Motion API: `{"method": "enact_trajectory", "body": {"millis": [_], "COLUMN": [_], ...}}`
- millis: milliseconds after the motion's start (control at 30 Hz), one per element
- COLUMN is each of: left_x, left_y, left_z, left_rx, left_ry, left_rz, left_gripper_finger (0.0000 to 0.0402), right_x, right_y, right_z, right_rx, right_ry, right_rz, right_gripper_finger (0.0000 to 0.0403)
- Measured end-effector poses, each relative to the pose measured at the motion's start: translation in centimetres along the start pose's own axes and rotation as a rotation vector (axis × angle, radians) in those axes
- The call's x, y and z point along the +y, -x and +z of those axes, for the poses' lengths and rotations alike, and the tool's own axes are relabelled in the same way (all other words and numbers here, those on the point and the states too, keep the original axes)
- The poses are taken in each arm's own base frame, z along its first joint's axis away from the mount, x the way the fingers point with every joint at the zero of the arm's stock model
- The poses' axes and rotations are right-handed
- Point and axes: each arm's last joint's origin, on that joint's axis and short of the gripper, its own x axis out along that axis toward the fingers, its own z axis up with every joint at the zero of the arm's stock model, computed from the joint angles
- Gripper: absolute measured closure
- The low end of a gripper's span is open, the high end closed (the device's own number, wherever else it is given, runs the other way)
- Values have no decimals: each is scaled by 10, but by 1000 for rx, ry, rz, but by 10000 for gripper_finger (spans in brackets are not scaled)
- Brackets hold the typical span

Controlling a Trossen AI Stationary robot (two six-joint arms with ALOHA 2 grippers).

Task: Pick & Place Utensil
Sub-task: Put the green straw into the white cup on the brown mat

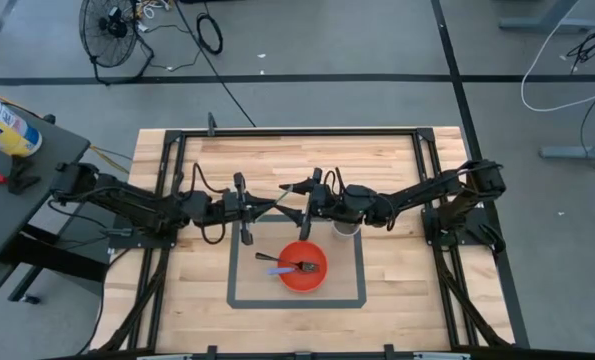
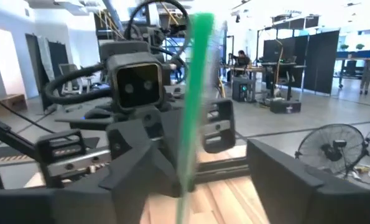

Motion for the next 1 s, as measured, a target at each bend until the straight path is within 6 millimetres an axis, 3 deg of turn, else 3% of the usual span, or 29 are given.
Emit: {"method": "enact_trajectory", "body": {"millis": [400,833,1000], "left_x": [0,0,0], "left_y": [0,0,0], "left_z": [0,0,0], "left_rx": [-1,-2,3], "left_ry": [7,13,11], "left_rz": [11,12,11], "left_gripper_finger": [377,376,376], "right_x": [0,0,0], "right_y": [0,0,0], "right_z": [4,3,3], "right_rx": [-35,-30,-29], "right_ry": [-63,-61,-61], "right_rz": [1,2,2], "right_gripper_finger": [270,371,390]}}
